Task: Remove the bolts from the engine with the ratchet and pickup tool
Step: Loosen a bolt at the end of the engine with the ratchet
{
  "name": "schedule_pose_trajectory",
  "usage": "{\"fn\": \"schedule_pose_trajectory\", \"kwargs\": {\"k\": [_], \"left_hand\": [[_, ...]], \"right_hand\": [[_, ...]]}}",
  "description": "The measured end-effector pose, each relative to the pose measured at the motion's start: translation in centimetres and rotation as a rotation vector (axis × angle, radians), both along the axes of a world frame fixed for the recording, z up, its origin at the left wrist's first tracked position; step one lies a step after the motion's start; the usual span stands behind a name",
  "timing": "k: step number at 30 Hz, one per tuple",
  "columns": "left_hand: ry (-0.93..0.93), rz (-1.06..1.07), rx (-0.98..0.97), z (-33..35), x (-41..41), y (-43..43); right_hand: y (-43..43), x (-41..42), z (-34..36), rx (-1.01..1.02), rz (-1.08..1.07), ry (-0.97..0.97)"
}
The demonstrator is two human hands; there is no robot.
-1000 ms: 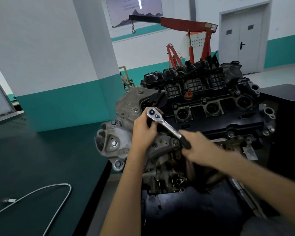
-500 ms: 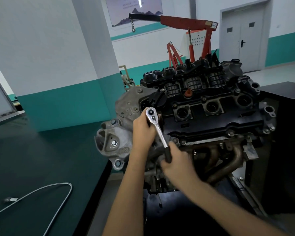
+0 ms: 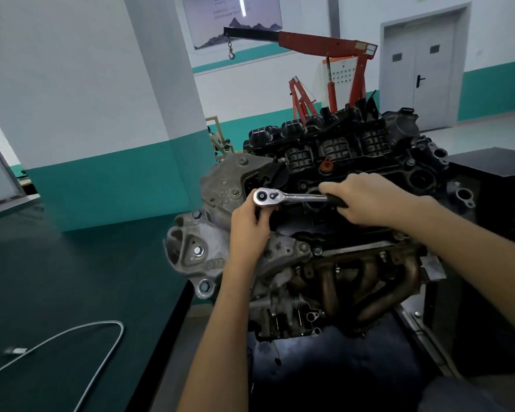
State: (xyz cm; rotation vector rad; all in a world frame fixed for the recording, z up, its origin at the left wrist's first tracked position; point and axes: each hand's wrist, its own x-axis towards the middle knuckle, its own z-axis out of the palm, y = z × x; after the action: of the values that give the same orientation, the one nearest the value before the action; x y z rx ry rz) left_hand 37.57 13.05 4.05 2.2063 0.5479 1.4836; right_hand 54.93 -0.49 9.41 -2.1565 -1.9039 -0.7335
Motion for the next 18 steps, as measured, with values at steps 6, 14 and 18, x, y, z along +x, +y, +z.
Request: {"fn": "schedule_pose_trajectory", "kwargs": {"k": [6,14,18], "left_hand": [[-0.009,0.087,-0.008,-0.2,0.3,0.1],[-0.031,-0.073,-0.029,0.0,-0.3,0.1],[0.056,-0.158,0.001,0.2,-0.6,0.3]], "right_hand": [[-0.9,-7.4,-8.0,0.142,0.027,0.721],[0.9,-11.3,-10.3,0.197,0.170,1.011],[-1.0,-3.8,-5.6,-0.004,0.127,0.565]]}}
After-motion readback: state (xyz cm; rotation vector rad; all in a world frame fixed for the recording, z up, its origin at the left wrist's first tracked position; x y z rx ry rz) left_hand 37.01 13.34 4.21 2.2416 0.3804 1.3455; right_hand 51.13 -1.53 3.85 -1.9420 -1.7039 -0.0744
